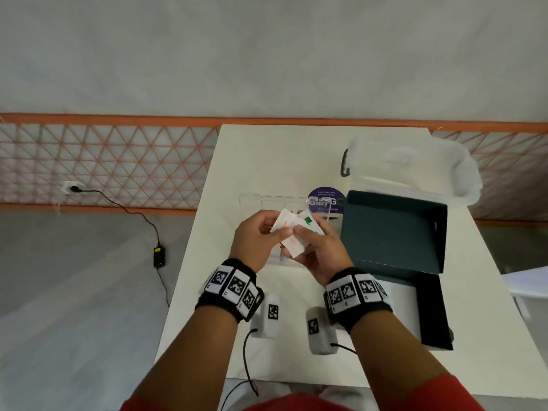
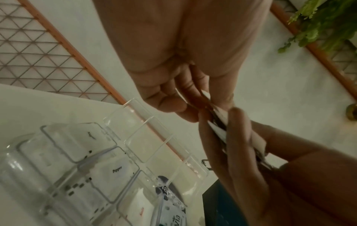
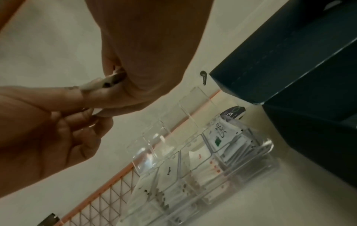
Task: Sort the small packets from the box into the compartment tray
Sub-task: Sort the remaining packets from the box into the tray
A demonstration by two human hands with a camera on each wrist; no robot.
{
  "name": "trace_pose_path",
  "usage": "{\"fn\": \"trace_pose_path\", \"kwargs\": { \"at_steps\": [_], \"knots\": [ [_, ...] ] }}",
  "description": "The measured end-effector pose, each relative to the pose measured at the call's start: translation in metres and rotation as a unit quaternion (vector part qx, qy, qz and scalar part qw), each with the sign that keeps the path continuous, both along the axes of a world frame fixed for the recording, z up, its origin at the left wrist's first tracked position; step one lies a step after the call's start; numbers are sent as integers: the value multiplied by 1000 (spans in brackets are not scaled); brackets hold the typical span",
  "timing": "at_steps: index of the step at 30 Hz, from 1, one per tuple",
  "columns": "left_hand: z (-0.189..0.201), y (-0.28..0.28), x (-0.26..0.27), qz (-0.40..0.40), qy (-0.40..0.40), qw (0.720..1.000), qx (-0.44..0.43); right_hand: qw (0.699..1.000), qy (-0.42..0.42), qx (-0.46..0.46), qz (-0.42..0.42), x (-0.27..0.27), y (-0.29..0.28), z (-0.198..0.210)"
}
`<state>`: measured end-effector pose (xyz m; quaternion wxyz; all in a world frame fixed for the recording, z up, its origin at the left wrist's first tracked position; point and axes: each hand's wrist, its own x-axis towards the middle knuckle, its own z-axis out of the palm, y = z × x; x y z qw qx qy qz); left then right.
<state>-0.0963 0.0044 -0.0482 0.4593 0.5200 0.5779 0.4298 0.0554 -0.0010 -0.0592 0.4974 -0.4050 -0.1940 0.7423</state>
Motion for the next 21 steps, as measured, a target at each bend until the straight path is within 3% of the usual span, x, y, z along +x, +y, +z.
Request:
{"fn": "trace_pose_path", "kwargs": {
  "at_steps": [8, 12, 21],
  "knots": [
    [-22, 3, -7, 47, 28, 996, -67, 989, -97, -13, -110, 28, -2, -3],
    [-32, 13, 0, 35, 128, 988, -85, 985, -74, -9, -158, 55, 5, 3],
    [-56, 30, 43, -14, 338, 931, -134, 989, -92, -2, -116, 64, 9, -3]
  ]
}}
